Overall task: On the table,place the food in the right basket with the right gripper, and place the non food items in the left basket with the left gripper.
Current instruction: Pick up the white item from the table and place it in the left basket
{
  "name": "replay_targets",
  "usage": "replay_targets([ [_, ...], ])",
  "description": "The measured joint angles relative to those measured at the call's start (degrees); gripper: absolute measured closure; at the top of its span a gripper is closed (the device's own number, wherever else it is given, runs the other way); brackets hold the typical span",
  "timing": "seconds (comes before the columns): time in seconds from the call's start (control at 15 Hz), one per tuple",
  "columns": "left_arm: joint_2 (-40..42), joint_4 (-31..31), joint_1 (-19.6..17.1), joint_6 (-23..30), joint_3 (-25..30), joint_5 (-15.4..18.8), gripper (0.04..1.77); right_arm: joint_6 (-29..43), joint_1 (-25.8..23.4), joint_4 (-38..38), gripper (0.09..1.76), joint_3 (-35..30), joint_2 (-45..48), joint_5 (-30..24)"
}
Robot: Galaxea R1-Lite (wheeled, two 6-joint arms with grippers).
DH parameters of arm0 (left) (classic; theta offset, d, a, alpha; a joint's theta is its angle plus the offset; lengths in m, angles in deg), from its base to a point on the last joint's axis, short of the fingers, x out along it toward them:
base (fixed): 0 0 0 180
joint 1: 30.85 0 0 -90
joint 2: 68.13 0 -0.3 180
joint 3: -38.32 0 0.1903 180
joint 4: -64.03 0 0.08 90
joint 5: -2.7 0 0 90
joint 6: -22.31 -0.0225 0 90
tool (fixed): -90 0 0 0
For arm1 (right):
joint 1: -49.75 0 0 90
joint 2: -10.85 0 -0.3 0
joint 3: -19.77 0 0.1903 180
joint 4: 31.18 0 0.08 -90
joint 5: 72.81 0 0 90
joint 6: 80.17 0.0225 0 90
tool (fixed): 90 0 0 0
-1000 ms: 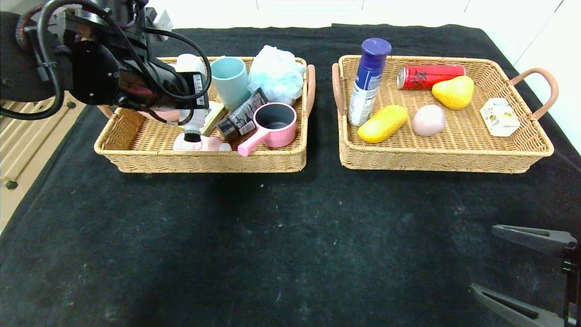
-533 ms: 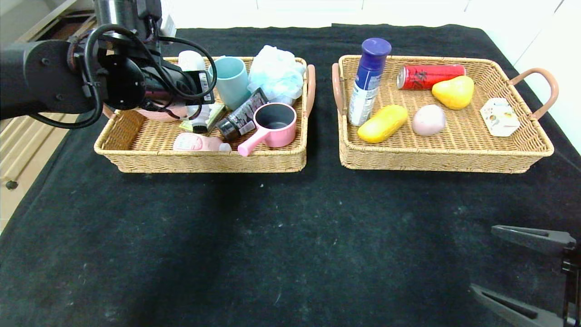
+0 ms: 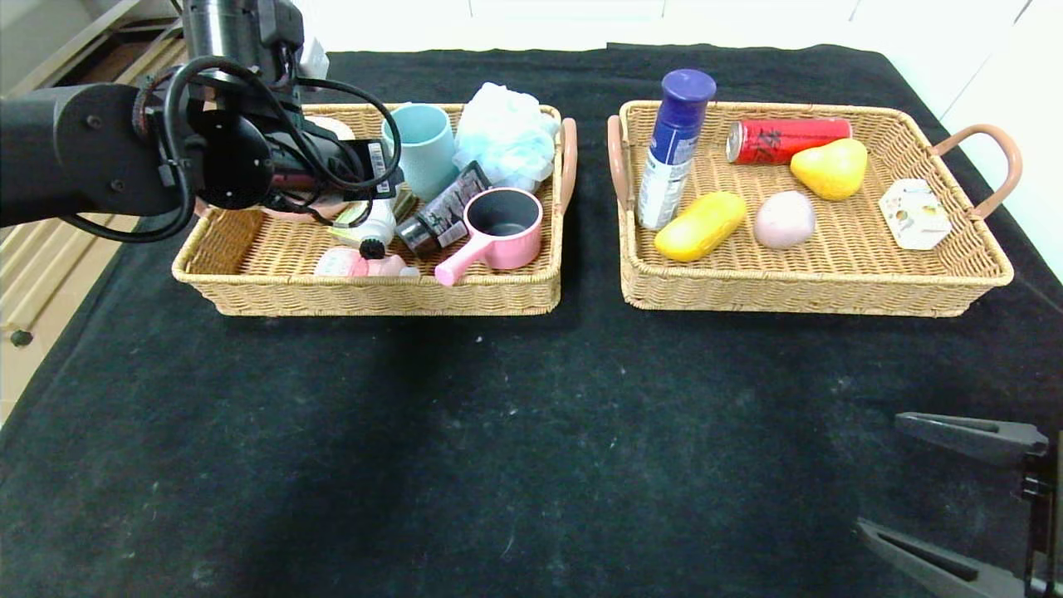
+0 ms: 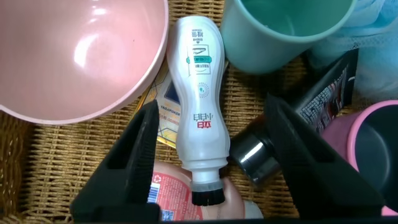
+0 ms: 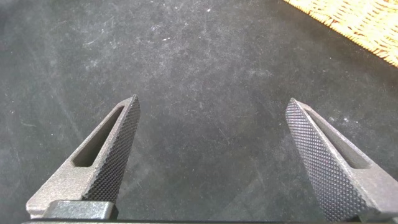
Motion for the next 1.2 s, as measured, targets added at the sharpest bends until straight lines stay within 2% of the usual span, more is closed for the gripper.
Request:
replay_targets([
  [0.2, 2.0, -0.3, 0.4, -0.1, 2.7, 0.0, 0.41, 0.0, 0.0, 0.0, 0.14, 0.0, -0.1, 0.0],
  [0.4, 6.6, -0.3, 1.6, -0.6, 9.2, 0.1, 0.31, 0.1, -0.2, 0.0, 0.14, 0.2, 0.5, 0.0],
  [0.67, 17.6, -0.1, 5.2, -1.0, 23.3, 0.3, 0.23, 0.3, -0.8, -0.1, 0.14, 1.0, 1.2, 0.2],
  [0.87, 27.6, 0.2, 10.0, -1.8, 35.5, 0.3, 0.18, 0.7, -1.5, -0.5, 0.14, 2.1, 1.5, 0.5],
  [1.07, 38.3, 0.2, 14.7, -2.4, 46.0, 0.2, 0.15, 0.6, -5.1, -0.9, 0.14, 3.4, 2.1, 0.3],
  [1.2, 45.4, 0.2, 16.0, -2.6, 51.8, 0.2, 0.14, 0.9, -7.5, -0.3, 0.14, 4.3, 3.1, 0.1],
])
